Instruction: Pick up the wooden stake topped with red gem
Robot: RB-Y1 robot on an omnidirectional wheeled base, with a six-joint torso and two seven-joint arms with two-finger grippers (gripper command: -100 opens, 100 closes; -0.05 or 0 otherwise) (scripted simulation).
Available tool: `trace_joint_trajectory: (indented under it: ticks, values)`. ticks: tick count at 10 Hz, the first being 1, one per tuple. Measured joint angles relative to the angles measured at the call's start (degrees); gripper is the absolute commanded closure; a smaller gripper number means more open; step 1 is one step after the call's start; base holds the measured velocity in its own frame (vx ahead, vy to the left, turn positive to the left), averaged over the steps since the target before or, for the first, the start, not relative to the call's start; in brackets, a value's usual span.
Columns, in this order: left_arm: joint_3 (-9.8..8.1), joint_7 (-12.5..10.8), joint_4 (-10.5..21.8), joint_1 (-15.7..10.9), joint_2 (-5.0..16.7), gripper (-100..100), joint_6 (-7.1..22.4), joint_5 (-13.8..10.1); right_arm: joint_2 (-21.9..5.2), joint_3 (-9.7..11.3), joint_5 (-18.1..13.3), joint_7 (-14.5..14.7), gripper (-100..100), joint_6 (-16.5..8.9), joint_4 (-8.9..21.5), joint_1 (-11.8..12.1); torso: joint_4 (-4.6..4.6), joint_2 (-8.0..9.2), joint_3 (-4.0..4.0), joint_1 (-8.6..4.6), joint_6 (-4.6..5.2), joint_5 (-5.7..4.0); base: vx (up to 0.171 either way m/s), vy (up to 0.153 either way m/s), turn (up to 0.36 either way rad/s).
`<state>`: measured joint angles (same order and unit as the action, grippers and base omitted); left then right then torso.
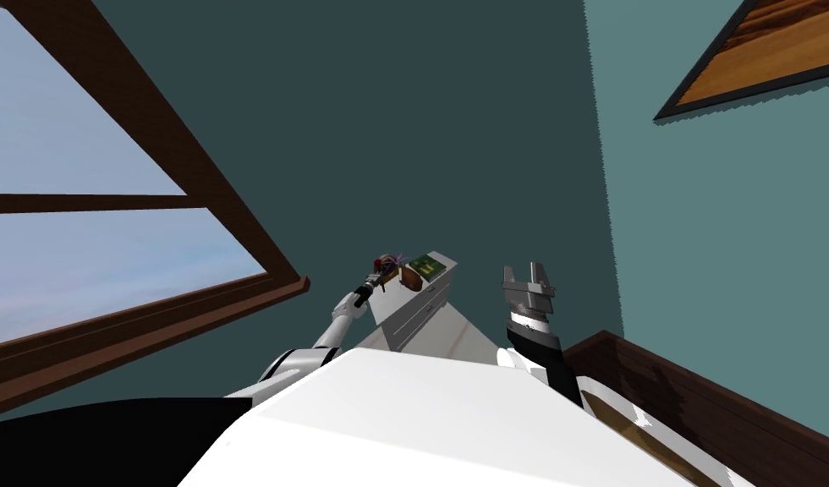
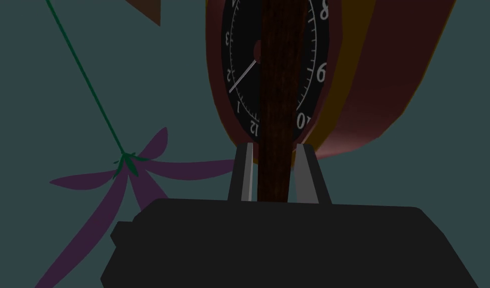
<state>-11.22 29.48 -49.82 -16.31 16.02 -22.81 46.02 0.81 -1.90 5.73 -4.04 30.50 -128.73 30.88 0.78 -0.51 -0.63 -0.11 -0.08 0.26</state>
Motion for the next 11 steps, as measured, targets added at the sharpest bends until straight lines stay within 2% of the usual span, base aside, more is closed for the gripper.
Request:
trace_joint_trajectory:
  ticks: [1,3,4,5,6,7,8,11]
  values:
    - [1.2,0.3,0.7,0.0,1.5,100,-0.3,-1.6,0.0,0.0,0.0,0.0,0,0.0,0.0,0.0,0.04,-0.02,-0.03,0.0,-0.03,0.01,0.004,-0.073,0.007]
    - [1.76,0.7,1.8,0.0,2.8,100,-1.2,-4.5,0.0,0.0,0.0,0.0,0,0.0,0.0,0.0,0.04,-0.03,-0.04,0.22,-0.04,0.07,-0.004,-0.042,0.001]
    - [2.57,1.0,2.9,-0.2,4.4,100,-1.8,-6.0,0.0,0.0,0.0,0.0,0,0.0,0.0,0.0,0.05,0.01,-0.02,0.21,-0.09,0.07,-0.001,-0.059,0.019]
    - [2.75,1.6,3.9,-0.4,5.0,100,-2.4,-7.6,0.0,0.0,0.0,0.0,0,0.0,0.0,0.0,0.05,-0.01,-0.03,0.19,-0.07,0.09,0.002,-0.079,0.004]
    - [3.03,2.9,6.5,-1.5,6.5,100,-3.8,-9.4,0.0,0.0,0.0,0.0,0,0.0,0.0,0.0,0.05,-0.04,-0.05,0.15,-0.08,0.07,0.002,-0.067,0.01]
    - [3.44,3.5,7.3,-1.6,7.4,100,-4.4,-11.1,0.0,0.0,0.0,0.0,0,0.0,0.0,0.0,0.05,-0.03,-0.04,0.16,-0.07,0.09,-0.004,-0.083,-0.002]
    - [4.67,3.5,7.2,-1.1,9.0,100,-4.5,-12.7,0.0,0.0,0.0,0.0,0,0.0,0.0,0.0,0.05,0.0,-0.03,0.13,-0.1,0.08,-0.005,-0.068,0.016]
    - [5.63,5.7,11.1,-2.1,12.0,100,-6.9,-17.9,0.0,0.0,0.0,0.0,0,0.0,0.0,0.0,0.04,0.02,-0.01,0.2,-0.09,0.11,-0.007,-0.056,0.006]
